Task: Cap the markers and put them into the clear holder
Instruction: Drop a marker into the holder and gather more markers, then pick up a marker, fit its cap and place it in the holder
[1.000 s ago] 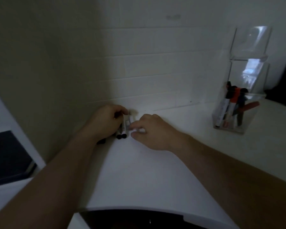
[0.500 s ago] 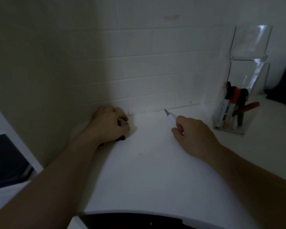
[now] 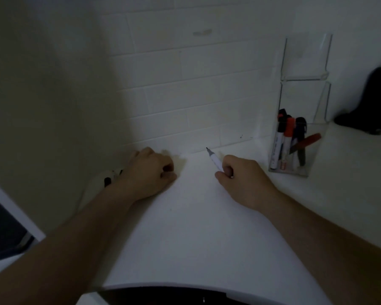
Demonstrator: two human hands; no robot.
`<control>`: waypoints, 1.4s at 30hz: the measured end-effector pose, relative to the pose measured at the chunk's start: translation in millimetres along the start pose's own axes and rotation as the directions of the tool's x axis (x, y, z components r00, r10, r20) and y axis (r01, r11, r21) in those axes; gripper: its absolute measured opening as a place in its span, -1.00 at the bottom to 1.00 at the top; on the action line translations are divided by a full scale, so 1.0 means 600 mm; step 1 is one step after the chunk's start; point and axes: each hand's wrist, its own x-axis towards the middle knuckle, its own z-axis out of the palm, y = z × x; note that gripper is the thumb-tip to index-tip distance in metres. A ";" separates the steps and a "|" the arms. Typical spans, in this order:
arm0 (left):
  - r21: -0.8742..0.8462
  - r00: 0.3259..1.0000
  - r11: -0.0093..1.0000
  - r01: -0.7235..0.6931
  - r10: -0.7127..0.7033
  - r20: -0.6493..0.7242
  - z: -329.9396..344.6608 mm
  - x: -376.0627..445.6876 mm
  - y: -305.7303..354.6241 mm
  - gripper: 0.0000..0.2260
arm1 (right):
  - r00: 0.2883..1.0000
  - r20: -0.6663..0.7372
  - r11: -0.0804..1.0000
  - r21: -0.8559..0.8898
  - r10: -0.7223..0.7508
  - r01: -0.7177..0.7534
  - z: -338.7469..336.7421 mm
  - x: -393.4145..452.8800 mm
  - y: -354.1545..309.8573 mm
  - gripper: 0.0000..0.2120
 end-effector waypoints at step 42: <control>-0.569 0.992 0.816 -0.100 0.039 -0.118 0.021 0.047 0.142 -0.73 | 0.978 -0.077 0.928 -0.337 -0.194 0.158 -0.011 0.026 0.045 -0.38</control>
